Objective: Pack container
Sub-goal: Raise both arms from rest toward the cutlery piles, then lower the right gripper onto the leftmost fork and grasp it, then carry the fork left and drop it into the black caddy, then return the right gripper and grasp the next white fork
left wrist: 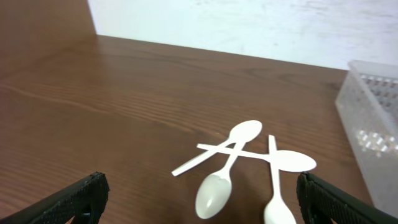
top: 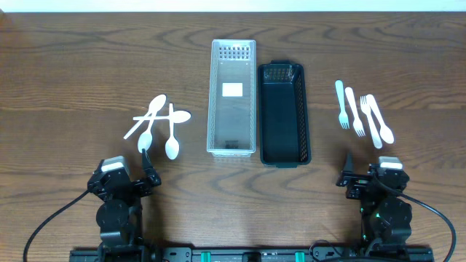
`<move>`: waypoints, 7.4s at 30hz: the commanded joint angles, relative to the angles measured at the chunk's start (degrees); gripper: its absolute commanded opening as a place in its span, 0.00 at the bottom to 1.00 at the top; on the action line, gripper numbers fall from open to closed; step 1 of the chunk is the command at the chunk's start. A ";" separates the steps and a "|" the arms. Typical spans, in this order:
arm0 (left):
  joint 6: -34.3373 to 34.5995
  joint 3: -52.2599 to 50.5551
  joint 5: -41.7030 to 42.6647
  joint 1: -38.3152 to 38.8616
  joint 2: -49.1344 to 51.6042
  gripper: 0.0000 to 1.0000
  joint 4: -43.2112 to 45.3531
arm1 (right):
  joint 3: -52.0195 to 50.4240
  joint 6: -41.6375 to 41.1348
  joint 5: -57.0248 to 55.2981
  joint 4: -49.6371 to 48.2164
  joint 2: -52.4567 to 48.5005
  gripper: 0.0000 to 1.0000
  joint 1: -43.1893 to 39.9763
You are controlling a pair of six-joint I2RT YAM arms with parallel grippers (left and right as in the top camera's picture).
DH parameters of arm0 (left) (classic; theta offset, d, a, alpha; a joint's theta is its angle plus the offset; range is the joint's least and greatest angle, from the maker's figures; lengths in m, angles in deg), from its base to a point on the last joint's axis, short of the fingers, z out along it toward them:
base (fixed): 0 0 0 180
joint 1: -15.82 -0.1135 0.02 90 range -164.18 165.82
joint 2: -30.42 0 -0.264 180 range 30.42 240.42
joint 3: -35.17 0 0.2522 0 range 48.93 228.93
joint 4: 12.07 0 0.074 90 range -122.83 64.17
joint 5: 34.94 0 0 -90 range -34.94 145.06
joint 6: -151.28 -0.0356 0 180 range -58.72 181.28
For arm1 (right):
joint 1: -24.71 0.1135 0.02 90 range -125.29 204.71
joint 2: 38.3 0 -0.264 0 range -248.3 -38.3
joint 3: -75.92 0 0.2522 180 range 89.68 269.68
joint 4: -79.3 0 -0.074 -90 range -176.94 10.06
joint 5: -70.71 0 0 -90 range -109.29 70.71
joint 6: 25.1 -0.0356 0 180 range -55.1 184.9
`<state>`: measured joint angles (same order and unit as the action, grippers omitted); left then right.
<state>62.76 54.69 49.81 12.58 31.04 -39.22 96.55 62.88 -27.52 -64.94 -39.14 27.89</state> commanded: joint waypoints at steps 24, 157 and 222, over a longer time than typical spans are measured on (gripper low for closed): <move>0.11 14.60 13.84 -0.28 10.23 0.98 -2.19 | 15.43 -4.55 18.73 5.09 -8.98 0.99 -0.76; 0.09 55.23 13.64 -0.28 63.73 0.98 -31.36 | 64.54 -18.47 7.61 17.88 -93.96 0.60 23.34; 0.09 55.23 13.64 -0.28 63.73 0.98 -31.36 | 64.28 -5.11 6.01 15.13 -104.94 0.01 -6.80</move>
<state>62.78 108.89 63.29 12.53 94.51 -70.58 159.43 59.60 -22.28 -50.18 -149.10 19.78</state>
